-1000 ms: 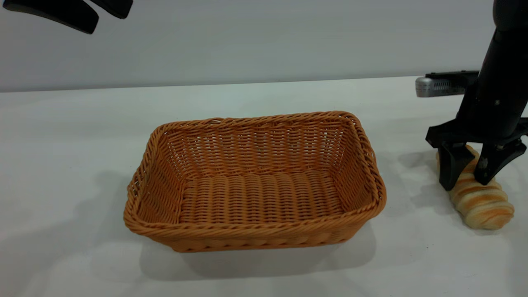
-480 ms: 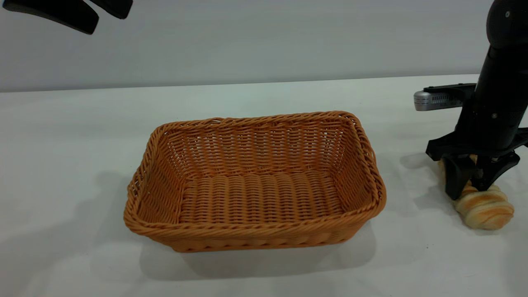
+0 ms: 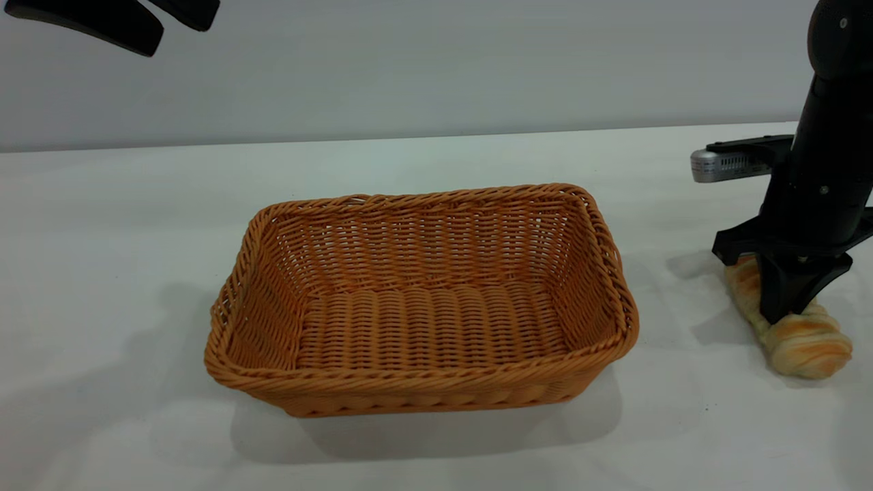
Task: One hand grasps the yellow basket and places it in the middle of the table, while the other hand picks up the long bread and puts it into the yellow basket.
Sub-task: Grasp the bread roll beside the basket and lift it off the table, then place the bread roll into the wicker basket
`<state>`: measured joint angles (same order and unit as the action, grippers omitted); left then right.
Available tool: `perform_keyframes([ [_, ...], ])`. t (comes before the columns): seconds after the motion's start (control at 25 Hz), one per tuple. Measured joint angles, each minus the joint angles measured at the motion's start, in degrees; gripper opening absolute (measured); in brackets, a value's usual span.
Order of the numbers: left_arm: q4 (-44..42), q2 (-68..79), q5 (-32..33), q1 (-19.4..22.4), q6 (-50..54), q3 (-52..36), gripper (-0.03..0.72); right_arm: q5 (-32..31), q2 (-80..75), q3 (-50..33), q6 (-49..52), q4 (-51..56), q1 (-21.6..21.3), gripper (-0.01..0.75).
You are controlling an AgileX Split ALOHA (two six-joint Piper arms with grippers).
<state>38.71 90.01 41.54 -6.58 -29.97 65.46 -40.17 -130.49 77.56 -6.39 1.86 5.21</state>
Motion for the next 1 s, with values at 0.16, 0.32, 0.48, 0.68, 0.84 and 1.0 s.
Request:
perform_keyframes([
  [0.16,0.0,0.0,0.0,0.0,0.0,0.0,0.594,-2.37,2.24,0.66,0.52,-1.47,0.0,0.034],
  [0.32,0.0,0.0,0.0,0.0,0.0,0.0,0.594,-5.36,5.54,2.66,0.88,-1.86,0.0,0.034],
  [0.48,0.0,0.0,0.0,0.0,0.0,0.0,0.594,-8.07,8.69,3.7,0.88,-1.52,0.06,0.034],
  [0.68,0.0,0.0,-0.06,0.0,0.0,0.0,0.594,-9.91,13.11,3.7,0.88,-1.52,1.44,0.034],
  [0.84,0.0,0.0,-0.33,0.0,-0.07,0.0,0.594,-10.41,17.13,3.7,0.88,-1.45,5.68,0.034],
  [1.0,0.0,0.0,-0.49,0.0,-0.09,0.0,0.594,-10.35,19.74,3.7,-0.18,-0.57,11.91,0.034],
])
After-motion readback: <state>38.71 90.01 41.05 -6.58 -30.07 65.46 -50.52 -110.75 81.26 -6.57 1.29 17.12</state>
